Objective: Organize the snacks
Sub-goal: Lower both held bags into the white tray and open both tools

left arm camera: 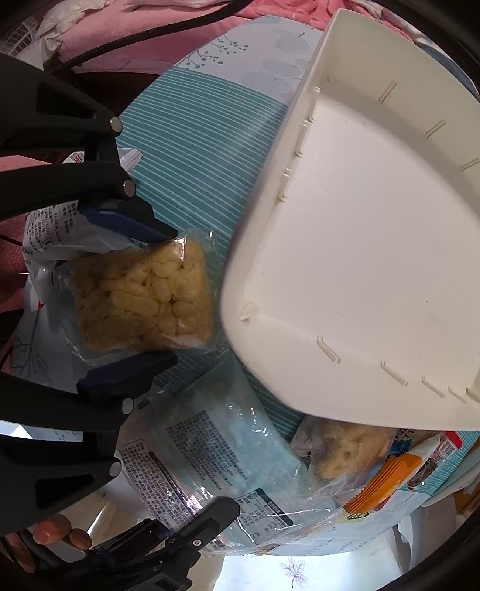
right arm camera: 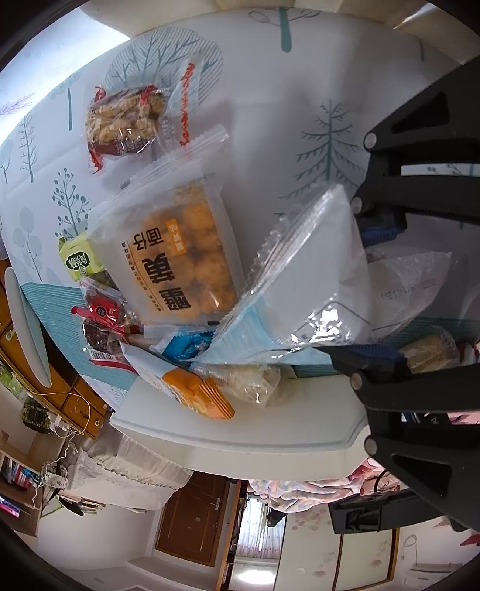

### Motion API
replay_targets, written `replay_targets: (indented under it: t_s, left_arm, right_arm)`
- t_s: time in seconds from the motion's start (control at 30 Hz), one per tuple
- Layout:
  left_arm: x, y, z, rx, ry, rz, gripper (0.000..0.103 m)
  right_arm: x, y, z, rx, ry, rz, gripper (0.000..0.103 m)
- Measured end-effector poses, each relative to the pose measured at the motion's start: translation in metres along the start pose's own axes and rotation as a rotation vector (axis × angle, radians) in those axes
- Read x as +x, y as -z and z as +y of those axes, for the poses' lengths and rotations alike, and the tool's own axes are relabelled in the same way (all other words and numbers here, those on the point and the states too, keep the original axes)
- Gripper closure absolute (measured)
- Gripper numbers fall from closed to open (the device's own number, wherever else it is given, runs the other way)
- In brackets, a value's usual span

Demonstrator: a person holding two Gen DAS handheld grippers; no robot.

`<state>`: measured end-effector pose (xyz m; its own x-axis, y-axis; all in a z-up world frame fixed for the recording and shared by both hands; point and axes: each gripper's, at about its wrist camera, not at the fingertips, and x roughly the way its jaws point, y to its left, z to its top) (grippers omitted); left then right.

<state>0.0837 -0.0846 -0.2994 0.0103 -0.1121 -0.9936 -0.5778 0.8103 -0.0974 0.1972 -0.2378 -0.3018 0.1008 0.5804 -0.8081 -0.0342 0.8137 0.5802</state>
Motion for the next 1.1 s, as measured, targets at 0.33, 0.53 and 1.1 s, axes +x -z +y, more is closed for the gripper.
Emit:
replay_targets:
  t_s: [0.33,0.53,1.1]
  left_arm:
    - [-0.027,-0.005,-0.002,0.059,0.002,0.001,0.046]
    - [-0.049,-0.010,0.000,0.097,0.009,-0.018,0.046]
    - [-0.113,-0.020,0.003,0.275,0.070,-0.060,0.046]
  right_arm:
    - [-0.029,0.008,0.011,0.005,-0.008,-0.049,0.065]
    - [-0.055,0.012,0.023,-0.003,-0.040,-0.097,0.066]
    - [-0.102,0.024,0.076,-0.044,-0.131,-0.217,0.066]
